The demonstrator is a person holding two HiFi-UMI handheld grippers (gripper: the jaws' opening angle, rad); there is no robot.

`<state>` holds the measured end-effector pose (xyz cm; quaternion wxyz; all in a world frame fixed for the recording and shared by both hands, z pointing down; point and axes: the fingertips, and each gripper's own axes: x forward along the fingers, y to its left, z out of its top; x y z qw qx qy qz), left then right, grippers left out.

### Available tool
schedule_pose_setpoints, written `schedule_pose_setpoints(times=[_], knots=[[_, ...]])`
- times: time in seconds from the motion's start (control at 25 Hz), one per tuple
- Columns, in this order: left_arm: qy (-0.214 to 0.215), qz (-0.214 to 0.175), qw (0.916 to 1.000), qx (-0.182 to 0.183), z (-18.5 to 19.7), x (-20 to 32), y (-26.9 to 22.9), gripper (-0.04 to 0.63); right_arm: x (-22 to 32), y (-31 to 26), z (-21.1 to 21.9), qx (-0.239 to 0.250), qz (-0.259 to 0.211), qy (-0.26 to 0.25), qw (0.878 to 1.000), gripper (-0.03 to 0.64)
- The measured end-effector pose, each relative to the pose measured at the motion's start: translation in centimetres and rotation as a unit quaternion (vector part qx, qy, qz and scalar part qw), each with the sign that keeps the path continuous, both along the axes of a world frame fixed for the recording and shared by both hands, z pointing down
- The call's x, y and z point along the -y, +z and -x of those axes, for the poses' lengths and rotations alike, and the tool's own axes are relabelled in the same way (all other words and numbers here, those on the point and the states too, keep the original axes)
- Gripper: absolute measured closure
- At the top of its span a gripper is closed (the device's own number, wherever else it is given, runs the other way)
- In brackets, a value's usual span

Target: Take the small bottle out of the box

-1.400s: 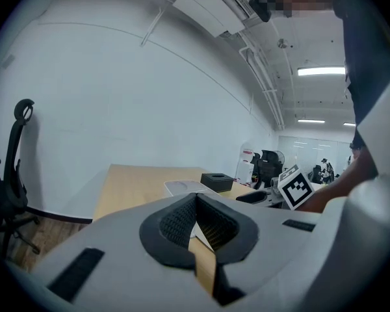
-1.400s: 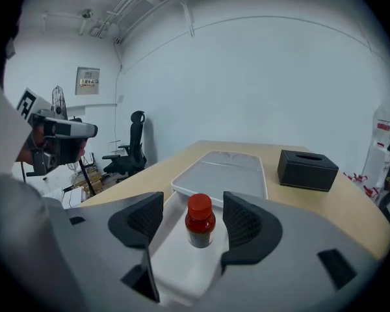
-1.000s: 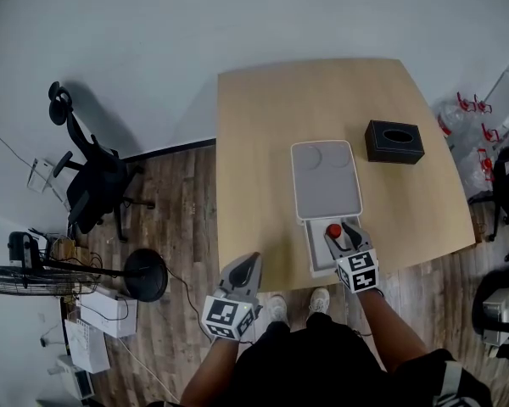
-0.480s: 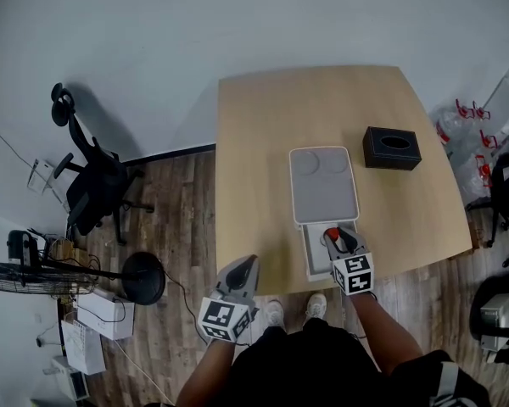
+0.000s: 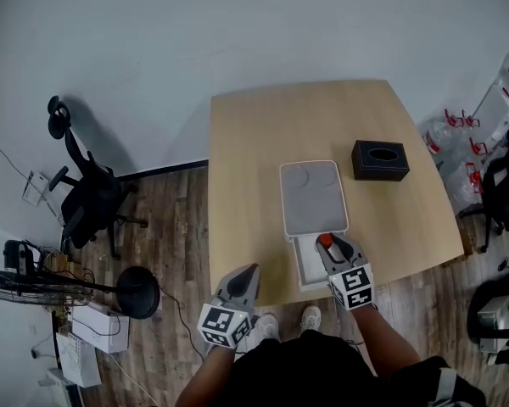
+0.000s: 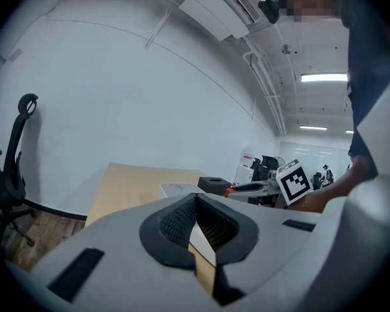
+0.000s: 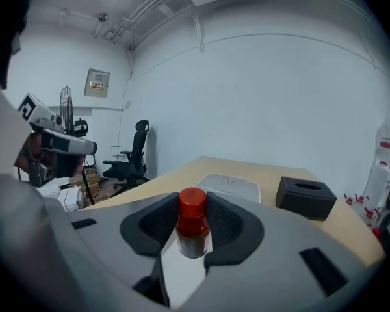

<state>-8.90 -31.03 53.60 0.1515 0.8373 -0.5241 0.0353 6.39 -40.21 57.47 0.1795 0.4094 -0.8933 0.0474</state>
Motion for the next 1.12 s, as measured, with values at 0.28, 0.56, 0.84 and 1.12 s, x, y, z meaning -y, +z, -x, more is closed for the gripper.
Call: schedule_pose_setpoints(times=[0.28, 0.56, 0.84, 1.12], knots=[[-0.018, -0.011, 0.9998, -0.006, 1.1, 1.4, -0.8, 0.583, -0.1, -6.8, 0.6, 0.028, -0.051, -0.012, 0.998, 0.472], [-0.015, -0.021, 0.9996, 0.003, 1.3, 2.2, -1.3, 0.583, -0.6, -14.2, 0.0, 0.079, -0.106, -0.007, 0.991, 0.472], [-0.009, -0.034, 0.9994, 0.003, 0.8, 2.9, -2.0, 0.583, -1.4, -20.7, -1.0, 0.110, -0.159, -0.006, 0.981, 0.474], [0.005, -0.041, 0.9991, 0.007, -0.1, 3.1, -2.3, 0.583, -3.1, -25.4, -1.7, 0.129, -0.211, -0.010, 0.969, 0.474]])
